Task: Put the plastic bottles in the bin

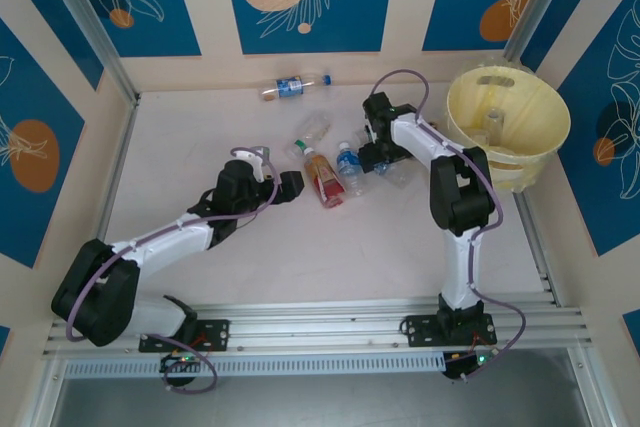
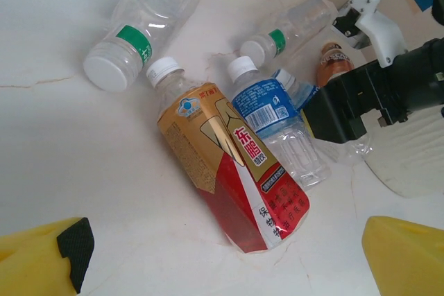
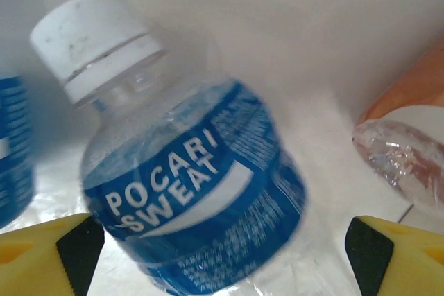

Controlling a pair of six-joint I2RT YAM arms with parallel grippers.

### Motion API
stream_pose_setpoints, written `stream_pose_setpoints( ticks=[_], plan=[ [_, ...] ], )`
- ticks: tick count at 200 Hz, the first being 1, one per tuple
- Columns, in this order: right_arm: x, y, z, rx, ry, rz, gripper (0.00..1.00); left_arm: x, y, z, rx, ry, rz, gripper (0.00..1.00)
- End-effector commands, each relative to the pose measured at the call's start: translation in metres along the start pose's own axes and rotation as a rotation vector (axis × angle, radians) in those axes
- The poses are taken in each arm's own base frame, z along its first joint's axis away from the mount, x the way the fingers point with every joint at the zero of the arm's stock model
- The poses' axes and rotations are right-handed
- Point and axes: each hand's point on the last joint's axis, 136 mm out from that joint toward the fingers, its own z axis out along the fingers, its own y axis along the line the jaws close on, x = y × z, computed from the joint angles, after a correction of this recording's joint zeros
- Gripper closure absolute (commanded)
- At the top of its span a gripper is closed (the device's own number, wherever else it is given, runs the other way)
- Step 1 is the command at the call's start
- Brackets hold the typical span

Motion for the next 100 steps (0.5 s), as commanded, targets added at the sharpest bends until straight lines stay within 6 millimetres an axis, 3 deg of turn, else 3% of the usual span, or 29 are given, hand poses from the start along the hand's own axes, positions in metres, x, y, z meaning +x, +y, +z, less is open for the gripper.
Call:
stream_pose_setpoints(
  ticks=[1, 60, 79, 100],
  plan=[
    [0.007, 0.005, 0.011, -0.058, 0.058, -0.049, 0.10, -0.006, 0.002, -0.001, -0.001, -0.026, -0.010, 0.00],
    [-0.012, 0.021, 0.008, -0.108, -0.013, -0.041, 0.29, -0.005, 0.000, 0.002, 0.013, -0.015, -0.021, 0.00],
    [-0.016, 0.017, -0.008, -0.085, -0.058, -0.031, 0.35, -0.005, 0.000, 0.002, 0.011, -0.014, -0.022, 0.00],
    [-0.019, 0.012, -0.042, -0.062, -0.133, -0.026, 0.40, -0.003, 0.002, 0.002, 0.007, -0.013, -0.018, 0.00]
  ],
)
